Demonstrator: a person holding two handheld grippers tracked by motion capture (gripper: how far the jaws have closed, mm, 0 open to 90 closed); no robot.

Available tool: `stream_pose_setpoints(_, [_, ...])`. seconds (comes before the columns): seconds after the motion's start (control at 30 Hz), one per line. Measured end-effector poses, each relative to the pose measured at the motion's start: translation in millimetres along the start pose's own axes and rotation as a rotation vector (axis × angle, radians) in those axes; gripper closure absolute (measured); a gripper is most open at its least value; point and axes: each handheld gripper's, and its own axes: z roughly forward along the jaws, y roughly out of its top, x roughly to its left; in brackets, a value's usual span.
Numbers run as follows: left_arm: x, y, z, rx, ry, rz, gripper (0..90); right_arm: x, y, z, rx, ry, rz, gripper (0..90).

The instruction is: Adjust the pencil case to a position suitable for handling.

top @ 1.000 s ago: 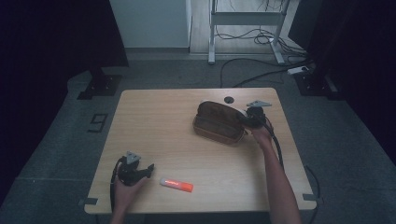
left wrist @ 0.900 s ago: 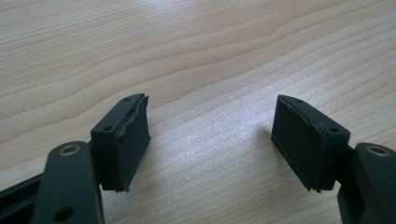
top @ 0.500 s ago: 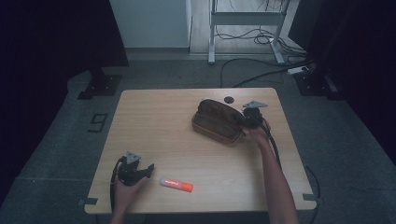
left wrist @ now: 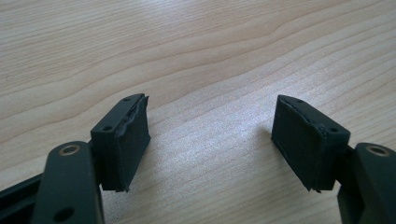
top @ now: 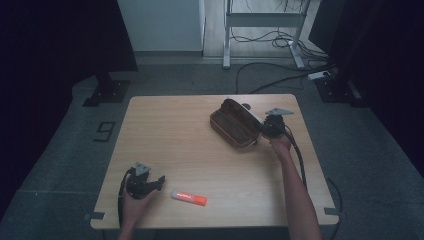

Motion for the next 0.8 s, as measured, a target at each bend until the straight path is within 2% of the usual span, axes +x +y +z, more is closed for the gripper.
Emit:
stream_pose_setpoints(0.4, [0.0, 0.0, -0.1, 0.001, -0.001, 0.0, 27.1, 16.7, 11.7, -20.8, -0.067, 0.052, -0.043, 83.1])
stream_pose_setpoints(0.8, [0.0, 0.1, -0.2, 0.002, 0.0, 0.0, 27.1, 25.6, 17.7, -33.6, -0.121, 0.094, -0.042, 83.4])
